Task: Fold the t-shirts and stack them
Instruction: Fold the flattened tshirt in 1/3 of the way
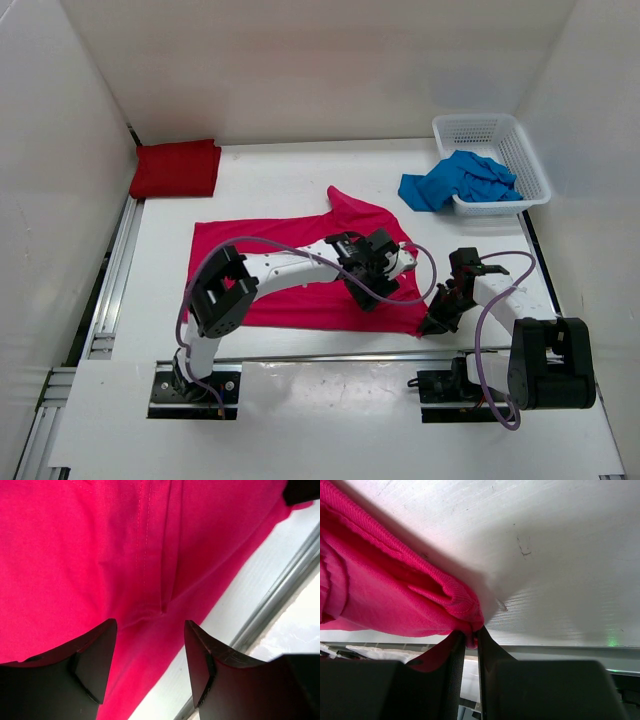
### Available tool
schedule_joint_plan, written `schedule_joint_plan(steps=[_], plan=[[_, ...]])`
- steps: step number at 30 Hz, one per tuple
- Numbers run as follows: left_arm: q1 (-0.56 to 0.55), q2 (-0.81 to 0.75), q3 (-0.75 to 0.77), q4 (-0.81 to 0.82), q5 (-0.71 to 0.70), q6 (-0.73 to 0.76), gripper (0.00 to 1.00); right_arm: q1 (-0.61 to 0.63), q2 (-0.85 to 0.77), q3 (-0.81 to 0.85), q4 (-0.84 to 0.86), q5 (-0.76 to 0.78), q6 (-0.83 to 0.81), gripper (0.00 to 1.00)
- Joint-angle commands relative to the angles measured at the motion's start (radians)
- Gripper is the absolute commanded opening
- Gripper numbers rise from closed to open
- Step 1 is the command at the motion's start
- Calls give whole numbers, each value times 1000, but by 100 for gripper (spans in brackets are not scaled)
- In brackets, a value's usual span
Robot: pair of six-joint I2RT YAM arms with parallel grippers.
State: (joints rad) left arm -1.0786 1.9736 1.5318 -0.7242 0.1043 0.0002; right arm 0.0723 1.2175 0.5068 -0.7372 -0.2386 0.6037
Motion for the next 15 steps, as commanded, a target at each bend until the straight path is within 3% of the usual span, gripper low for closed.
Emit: schedule_joint_plan(steps=[1, 8, 15], plan=[[-7, 22, 42, 25, 26, 0, 67, -3, 8, -7, 30, 45, 5, 18], [-17, 67, 42, 75, -50, 0, 62, -3, 8, -7, 30, 45, 5, 18], [-17, 76, 42, 86, -113, 0, 27, -3, 8, -16, 30, 45, 5, 18]])
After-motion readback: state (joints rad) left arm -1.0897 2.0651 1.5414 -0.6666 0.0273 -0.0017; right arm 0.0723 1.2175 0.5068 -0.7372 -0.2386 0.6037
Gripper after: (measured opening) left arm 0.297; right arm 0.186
